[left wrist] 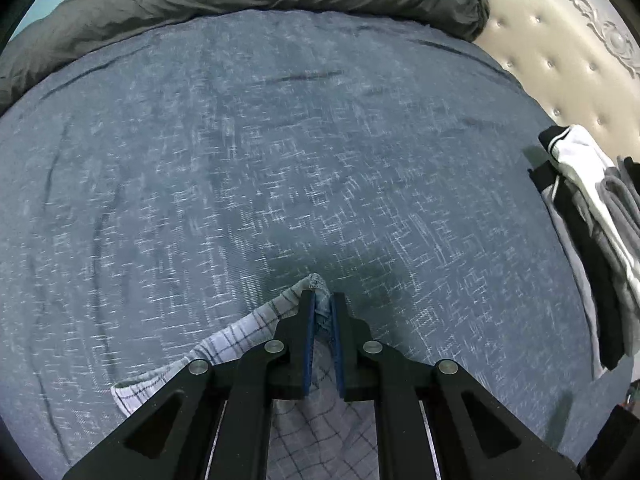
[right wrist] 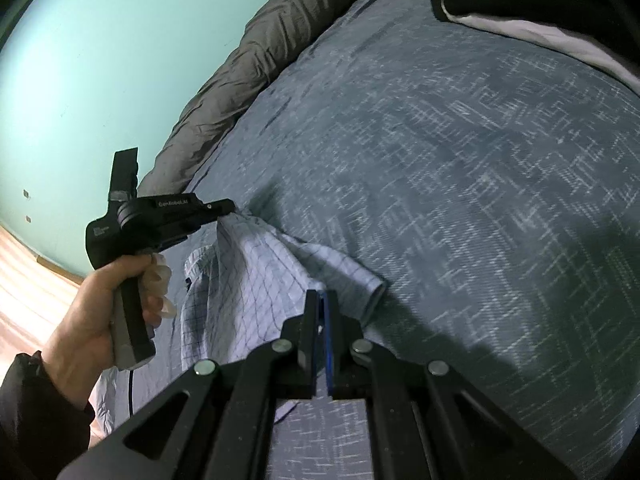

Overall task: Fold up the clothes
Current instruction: 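Grasp the folded checked shirt collar with the left tool while the right tool holds its edge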

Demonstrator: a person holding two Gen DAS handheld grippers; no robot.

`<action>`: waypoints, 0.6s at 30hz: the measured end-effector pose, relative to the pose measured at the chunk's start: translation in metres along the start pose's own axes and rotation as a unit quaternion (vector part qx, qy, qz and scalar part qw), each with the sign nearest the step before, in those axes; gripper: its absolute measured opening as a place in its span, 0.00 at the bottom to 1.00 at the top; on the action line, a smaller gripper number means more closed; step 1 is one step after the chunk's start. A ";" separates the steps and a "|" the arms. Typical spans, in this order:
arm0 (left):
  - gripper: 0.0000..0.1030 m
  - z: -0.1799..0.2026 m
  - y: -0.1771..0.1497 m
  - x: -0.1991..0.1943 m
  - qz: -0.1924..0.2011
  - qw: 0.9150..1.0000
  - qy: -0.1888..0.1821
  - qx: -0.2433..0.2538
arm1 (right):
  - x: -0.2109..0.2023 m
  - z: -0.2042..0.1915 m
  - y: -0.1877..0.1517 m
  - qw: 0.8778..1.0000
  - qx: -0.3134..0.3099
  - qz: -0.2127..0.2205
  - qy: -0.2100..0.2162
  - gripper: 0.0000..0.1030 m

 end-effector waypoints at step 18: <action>0.36 -0.107 -0.041 -0.101 0.023 0.999 0.016 -0.029 | 0.005 0.012 -0.002 1.000 0.023 -0.004 -0.004 0.02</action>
Point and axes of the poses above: each gripper's, at about its wrist camera, not at the fingertips, and x roughly the way its jaws point, z to its right, y to its top, the point moved 9 cm from there along x, roughly the way its jaws point, and after that the axes turned 13 degrees about z, right-handed, at the moved point
